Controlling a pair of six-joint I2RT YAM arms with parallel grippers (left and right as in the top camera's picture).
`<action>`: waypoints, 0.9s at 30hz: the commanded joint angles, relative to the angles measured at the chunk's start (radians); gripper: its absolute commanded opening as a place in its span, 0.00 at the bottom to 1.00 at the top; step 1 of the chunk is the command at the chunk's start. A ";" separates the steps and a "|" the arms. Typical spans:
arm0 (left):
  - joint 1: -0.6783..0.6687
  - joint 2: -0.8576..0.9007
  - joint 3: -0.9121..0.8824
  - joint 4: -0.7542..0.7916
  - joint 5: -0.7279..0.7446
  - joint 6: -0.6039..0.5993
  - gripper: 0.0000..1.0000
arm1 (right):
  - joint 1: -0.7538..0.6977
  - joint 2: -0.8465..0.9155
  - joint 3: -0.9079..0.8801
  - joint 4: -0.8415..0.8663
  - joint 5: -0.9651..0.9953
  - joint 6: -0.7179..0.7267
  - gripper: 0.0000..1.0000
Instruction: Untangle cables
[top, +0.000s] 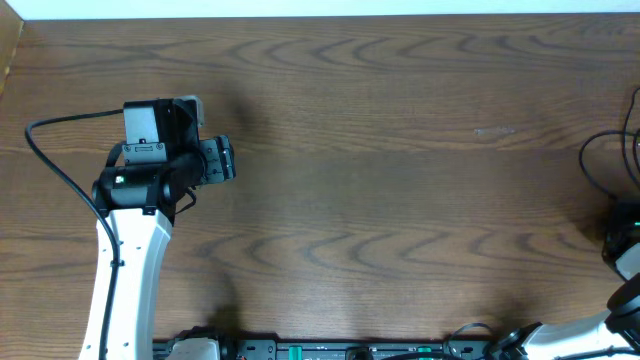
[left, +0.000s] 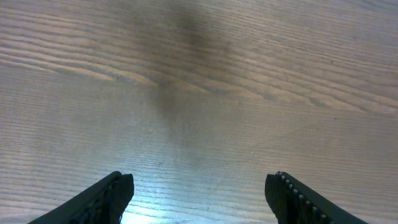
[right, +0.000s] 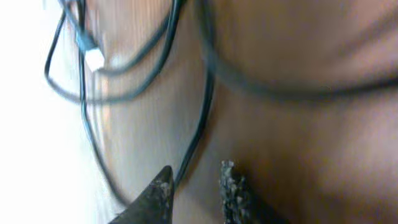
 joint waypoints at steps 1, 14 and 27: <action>0.000 0.002 0.000 -0.002 0.009 0.014 0.74 | 0.065 0.110 -0.115 -0.103 -0.069 -0.062 0.19; 0.000 0.002 0.000 0.000 0.009 0.013 0.73 | 0.346 0.110 -0.061 -0.107 0.087 -0.477 0.01; 0.000 0.002 0.000 0.000 0.009 0.013 0.73 | 0.343 0.116 0.212 -0.386 0.534 -0.636 0.01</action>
